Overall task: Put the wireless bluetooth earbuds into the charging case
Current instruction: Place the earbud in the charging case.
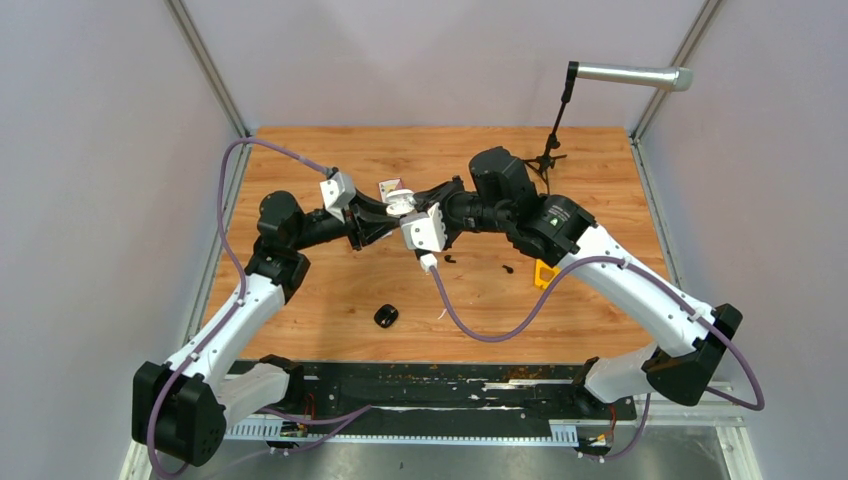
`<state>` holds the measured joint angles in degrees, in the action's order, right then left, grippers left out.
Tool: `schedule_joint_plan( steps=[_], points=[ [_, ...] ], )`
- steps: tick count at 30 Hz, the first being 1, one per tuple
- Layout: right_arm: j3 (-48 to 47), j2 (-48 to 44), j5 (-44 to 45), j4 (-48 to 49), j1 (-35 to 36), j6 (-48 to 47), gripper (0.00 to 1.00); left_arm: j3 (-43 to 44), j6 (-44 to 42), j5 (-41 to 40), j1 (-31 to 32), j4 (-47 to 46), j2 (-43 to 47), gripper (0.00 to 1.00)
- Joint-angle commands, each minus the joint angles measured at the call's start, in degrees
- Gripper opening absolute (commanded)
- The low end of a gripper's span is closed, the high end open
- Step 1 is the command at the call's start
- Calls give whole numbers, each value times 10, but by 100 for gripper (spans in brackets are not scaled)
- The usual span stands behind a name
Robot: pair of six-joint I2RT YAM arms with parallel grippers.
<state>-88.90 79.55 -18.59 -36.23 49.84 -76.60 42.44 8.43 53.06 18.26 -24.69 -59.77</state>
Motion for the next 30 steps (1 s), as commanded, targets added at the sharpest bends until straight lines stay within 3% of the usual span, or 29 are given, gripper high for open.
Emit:
schedule_joint_plan(
  steps=[1, 24, 26, 30],
  points=[
    [-24, 10, -17, -16, 0, 14, 0, -2, -9, -7, 2, -34, 11, 0],
    [-107, 75, 17, -110, 0, 38, 5, -28, -55, 9, 7, -60, 22, 0],
    [-107, 74, 20, -110, 0, 38, 10, -31, -56, 7, 7, -60, 23, 0],
    [-111, 74, 21, -112, 0, 39, 34, -34, -55, 3, 7, -62, 22, 0]
  ],
)
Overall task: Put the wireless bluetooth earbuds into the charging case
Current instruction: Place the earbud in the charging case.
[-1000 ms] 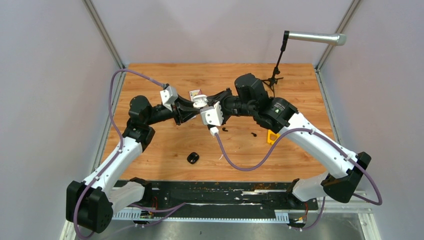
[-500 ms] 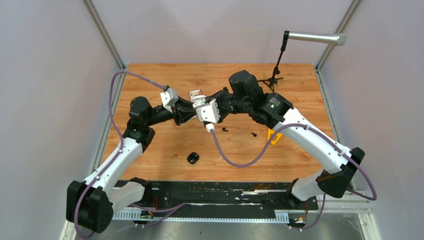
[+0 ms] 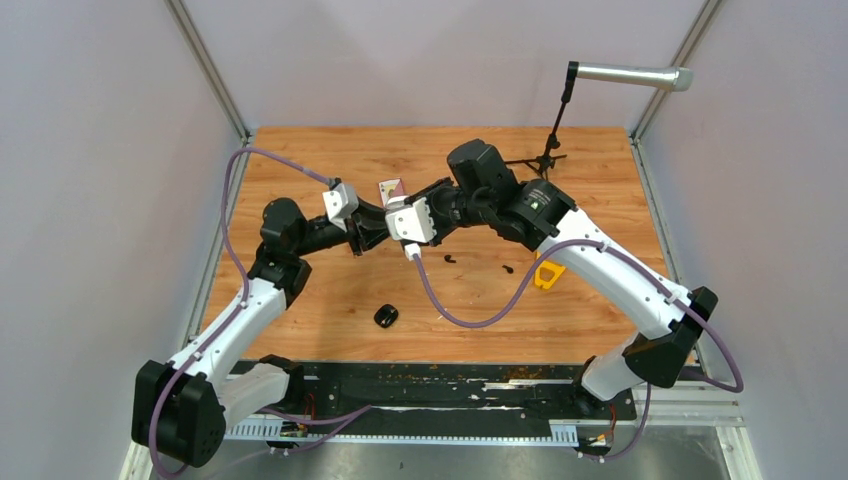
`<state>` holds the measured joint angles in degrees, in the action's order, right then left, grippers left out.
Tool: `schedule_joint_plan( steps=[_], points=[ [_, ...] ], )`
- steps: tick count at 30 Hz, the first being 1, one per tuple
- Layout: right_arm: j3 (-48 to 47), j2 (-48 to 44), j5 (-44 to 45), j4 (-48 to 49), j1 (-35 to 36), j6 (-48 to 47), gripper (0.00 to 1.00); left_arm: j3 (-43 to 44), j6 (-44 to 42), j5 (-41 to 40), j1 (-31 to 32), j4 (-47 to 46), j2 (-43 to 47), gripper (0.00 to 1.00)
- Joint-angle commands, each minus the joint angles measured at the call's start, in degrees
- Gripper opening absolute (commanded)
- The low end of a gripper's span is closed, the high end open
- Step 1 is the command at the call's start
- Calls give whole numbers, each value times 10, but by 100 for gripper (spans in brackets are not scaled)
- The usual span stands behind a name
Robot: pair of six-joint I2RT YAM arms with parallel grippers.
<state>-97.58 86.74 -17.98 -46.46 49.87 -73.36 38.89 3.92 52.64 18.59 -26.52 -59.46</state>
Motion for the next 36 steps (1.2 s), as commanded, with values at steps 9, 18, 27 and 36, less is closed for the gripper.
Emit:
schedule_joint_plan(
  steps=[9, 18, 27, 36],
  points=[
    [-47, 2, 20, -23, 0, 24, 52, -6, -5, -4, 4, -48, 18, 0],
    [-58, -23, 5, -24, -75, 191, 60, 6, 48, -39, 3, -61, 13, 0],
    [-3, 44, -155, 4, -265, 413, 47, 90, 83, -75, -14, -19, 4, 0],
    [-82, 237, -111, 22, -233, 647, 26, 133, 22, -166, -54, 132, 66, 0]
  ],
)
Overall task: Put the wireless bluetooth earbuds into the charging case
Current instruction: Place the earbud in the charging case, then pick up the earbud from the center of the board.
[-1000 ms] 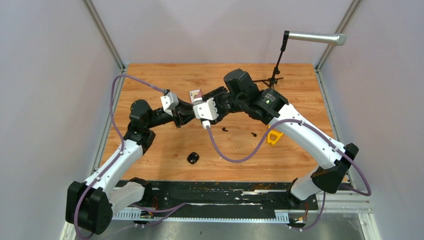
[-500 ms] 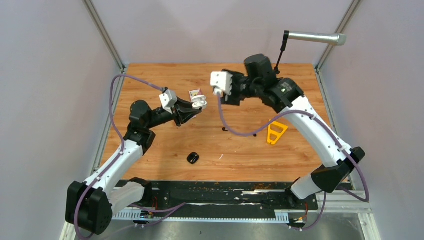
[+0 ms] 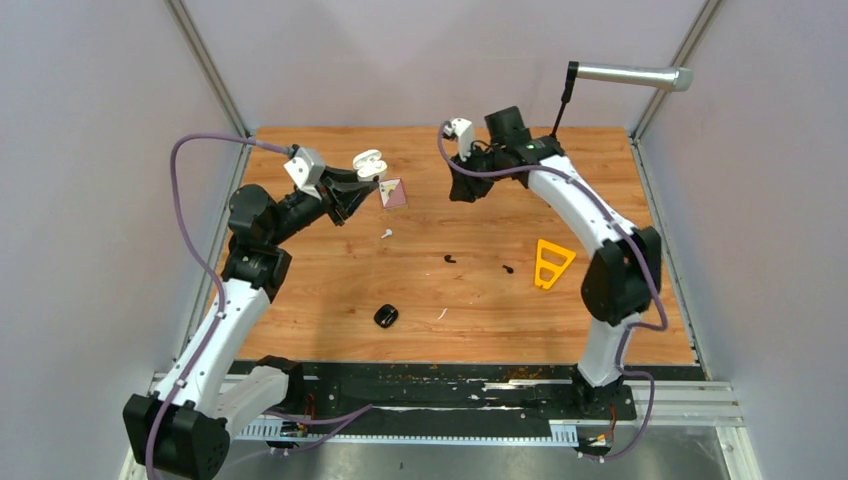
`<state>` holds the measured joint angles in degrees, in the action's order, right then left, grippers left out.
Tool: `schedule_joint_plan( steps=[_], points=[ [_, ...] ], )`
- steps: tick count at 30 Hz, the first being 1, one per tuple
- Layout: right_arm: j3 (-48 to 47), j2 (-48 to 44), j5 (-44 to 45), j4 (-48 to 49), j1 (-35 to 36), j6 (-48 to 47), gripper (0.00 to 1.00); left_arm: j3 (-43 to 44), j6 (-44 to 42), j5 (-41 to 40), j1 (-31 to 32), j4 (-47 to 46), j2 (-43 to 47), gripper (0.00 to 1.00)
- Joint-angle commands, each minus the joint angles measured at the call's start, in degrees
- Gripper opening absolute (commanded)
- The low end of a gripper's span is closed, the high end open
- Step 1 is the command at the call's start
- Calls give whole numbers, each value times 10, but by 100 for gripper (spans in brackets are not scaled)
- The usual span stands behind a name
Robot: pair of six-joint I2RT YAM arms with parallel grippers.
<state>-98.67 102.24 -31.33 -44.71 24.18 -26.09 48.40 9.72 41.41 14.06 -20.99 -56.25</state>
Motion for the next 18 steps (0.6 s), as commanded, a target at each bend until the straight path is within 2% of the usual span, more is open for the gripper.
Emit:
schedule_joint_plan(
  steps=[1, 3, 8, 13, 18],
  points=[
    [-86, 103, 43, -3, 33, 203, 28, 44, -45, -61, -10, 93, 40, 0],
    [-103, 136, 71, 4, 57, 243, 32, 56, -58, -65, -13, 117, 47, 0],
    [-206, 244, 139, -25, 107, 354, 32, 69, -79, -67, -19, 146, 59, 0],
    [-276, 333, 181, -12, 143, 406, 45, 75, -86, -67, -21, 170, 69, 0],
    [-349, 391, 258, -7, 171, 447, 42, 88, -96, -63, -22, 204, 74, 0]
  ],
)
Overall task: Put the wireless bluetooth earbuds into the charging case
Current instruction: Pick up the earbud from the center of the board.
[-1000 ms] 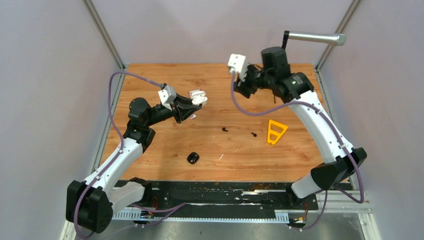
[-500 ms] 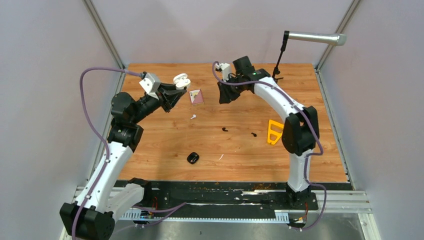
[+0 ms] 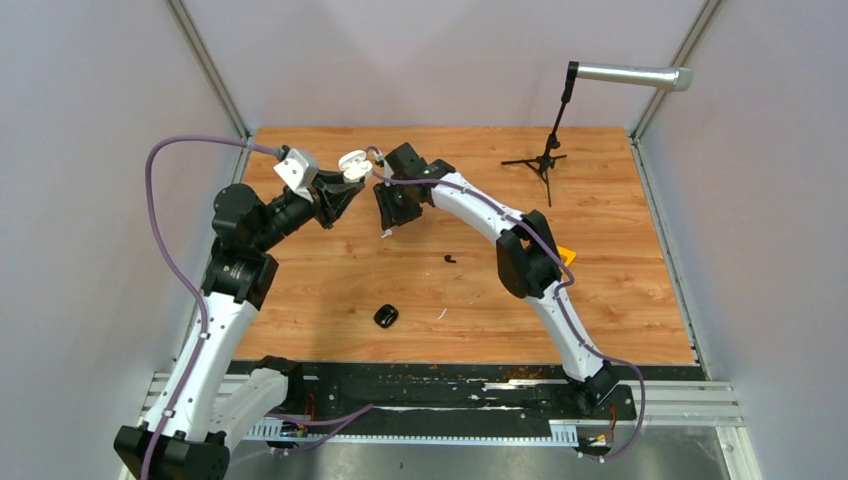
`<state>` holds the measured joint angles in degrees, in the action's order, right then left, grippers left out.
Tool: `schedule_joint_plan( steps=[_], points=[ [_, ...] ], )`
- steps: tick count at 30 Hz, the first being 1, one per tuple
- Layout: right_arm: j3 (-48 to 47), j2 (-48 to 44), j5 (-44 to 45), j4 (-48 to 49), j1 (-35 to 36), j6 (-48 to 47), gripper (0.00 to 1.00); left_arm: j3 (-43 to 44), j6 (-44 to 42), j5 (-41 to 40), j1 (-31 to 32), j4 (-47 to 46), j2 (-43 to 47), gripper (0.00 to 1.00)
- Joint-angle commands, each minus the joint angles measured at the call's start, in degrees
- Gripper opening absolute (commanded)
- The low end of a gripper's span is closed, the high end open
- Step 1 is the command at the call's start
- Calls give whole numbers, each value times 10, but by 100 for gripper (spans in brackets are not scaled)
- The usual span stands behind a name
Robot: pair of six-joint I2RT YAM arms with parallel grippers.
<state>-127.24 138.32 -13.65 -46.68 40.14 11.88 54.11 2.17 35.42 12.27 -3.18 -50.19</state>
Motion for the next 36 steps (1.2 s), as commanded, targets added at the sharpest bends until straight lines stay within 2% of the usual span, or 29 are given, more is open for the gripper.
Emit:
schedule_joint_plan(
  steps=[1, 5, 12, 18, 27, 36],
  points=[
    [-72, 38, 100, 16, 14, 73, 42, 33, -21, -3, -4, 29, 15, 0],
    [-96, 63, 166, 18, 22, 99, 43, 36, -21, -3, -5, 41, 14, 0],
    [-92, 84, 179, 19, 37, 93, 37, 32, -19, -3, -5, 40, 15, 0],
    [-87, 91, 182, 21, 40, 78, 36, 26, -20, 1, -5, 39, 17, 0],
    [-46, 62, 146, 22, 37, 47, 34, 10, -17, 2, -5, 34, 22, 0],
    [4, 26, 72, 36, 22, 24, 35, -6, -7, 5, -5, 5, 26, 0]
  ],
)
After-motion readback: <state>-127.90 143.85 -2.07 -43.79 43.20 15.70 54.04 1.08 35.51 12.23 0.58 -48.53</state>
